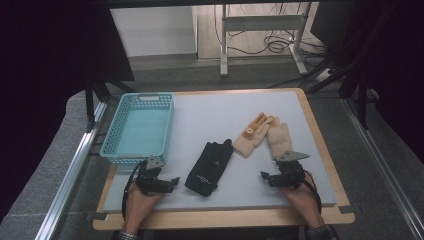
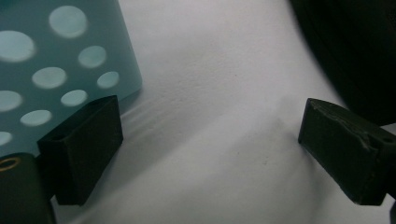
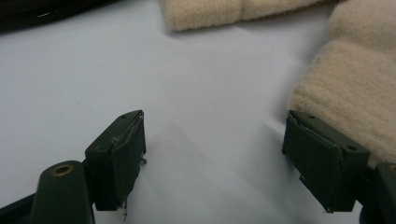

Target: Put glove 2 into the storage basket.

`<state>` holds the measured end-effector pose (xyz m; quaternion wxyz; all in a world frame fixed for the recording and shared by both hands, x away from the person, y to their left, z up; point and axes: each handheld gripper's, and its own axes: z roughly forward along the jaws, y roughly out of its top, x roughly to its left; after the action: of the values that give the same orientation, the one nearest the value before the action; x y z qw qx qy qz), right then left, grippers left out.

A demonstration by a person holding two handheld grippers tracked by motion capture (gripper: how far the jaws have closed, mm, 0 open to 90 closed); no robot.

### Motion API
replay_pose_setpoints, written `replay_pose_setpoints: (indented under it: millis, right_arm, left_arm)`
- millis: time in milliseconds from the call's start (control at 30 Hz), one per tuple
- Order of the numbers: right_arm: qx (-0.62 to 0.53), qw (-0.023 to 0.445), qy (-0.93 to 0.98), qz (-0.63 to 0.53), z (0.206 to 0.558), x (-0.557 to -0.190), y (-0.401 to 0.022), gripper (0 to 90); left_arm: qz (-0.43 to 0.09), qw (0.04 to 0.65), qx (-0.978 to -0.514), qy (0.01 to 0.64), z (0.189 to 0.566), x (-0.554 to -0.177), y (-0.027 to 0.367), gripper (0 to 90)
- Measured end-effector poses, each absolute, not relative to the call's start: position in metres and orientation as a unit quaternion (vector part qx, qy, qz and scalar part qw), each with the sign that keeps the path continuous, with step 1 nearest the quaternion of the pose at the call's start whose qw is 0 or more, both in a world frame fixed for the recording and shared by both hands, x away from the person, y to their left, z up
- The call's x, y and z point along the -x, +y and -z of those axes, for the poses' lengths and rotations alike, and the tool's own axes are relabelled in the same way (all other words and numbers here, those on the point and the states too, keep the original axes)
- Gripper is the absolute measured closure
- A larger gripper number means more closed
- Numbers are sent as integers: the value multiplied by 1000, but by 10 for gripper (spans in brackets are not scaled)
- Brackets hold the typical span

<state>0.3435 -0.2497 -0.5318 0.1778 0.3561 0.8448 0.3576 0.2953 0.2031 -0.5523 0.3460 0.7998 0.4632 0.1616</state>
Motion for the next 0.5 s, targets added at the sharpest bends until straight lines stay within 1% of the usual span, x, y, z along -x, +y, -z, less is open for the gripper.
replay_pose_setpoints:
  millis: [200, 500]
  right_arm:
    - [-356, 179, 844, -358, 532, -343, -250, 210]
    - [-356, 180, 844, -358, 532, -343, -250, 210]
  left_arm:
    - [-146, 366, -796, 459, 541, -289, 197, 76]
    - [-122, 383, -801, 443, 525, -281, 173, 43]
